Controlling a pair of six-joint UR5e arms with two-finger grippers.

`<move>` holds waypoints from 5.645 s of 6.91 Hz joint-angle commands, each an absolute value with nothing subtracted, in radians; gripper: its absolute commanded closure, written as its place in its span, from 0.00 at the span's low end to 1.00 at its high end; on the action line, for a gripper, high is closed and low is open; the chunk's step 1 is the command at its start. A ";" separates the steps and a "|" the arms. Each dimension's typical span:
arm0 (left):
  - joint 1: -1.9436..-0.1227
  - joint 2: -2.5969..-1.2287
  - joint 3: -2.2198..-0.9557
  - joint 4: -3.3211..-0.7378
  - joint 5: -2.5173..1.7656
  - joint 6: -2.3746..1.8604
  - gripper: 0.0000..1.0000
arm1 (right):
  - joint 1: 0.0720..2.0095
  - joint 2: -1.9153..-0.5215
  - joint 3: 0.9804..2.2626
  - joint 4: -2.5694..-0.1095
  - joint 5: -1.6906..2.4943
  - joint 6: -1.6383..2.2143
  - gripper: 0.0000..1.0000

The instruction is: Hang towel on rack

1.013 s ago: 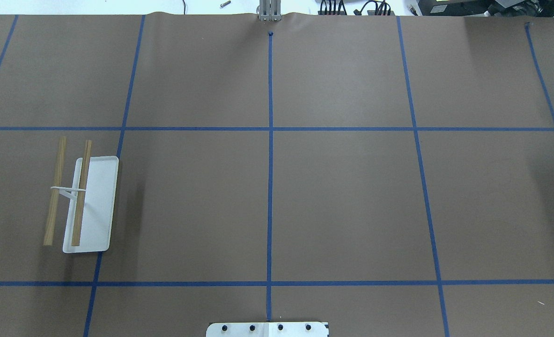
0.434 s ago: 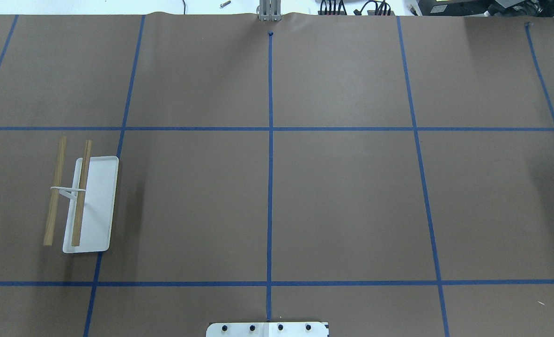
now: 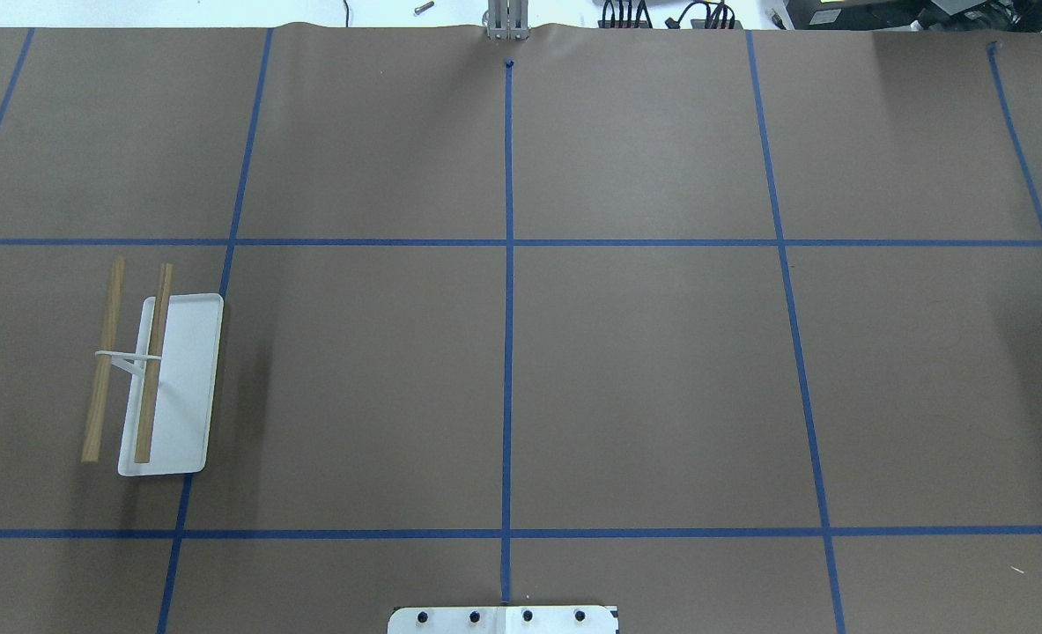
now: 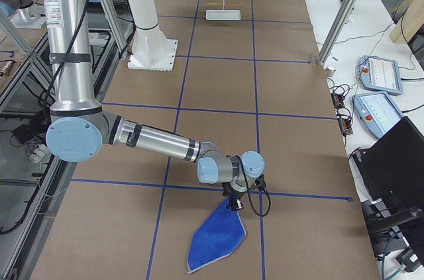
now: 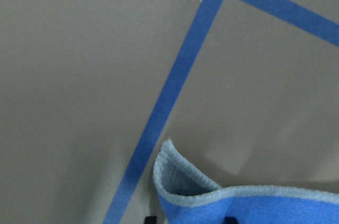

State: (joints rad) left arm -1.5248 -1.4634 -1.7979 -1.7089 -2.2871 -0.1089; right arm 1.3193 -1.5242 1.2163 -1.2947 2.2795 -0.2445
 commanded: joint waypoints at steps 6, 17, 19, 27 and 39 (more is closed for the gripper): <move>-1.523 -1.463 -1.802 -1.771 -2.315 -0.113 0.02 | 1.407 -1.460 1.417 -1.467 2.347 -0.180 1.00; -1.003 -2.111 -1.638 -2.017 -2.427 -1.765 0.03 | 1.006 -0.816 1.740 -1.646 2.071 1.920 1.00; -0.953 -2.143 -1.564 -2.283 -2.357 -2.228 0.03 | 0.970 -0.757 1.730 -1.649 1.989 2.110 1.00; -0.720 -2.192 -1.526 -2.604 -2.131 -2.674 0.03 | 0.922 -0.592 1.664 -1.721 1.919 2.238 1.00; -0.655 -2.252 -1.321 -2.933 -1.747 -3.005 0.04 | 0.887 -0.571 1.680 -1.733 1.884 2.307 1.00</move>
State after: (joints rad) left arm -0.6617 -2.2453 -1.3215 -2.9317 -1.7524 -3.0029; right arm 0.9046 -0.5733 1.6792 -1.7338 1.9065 2.2876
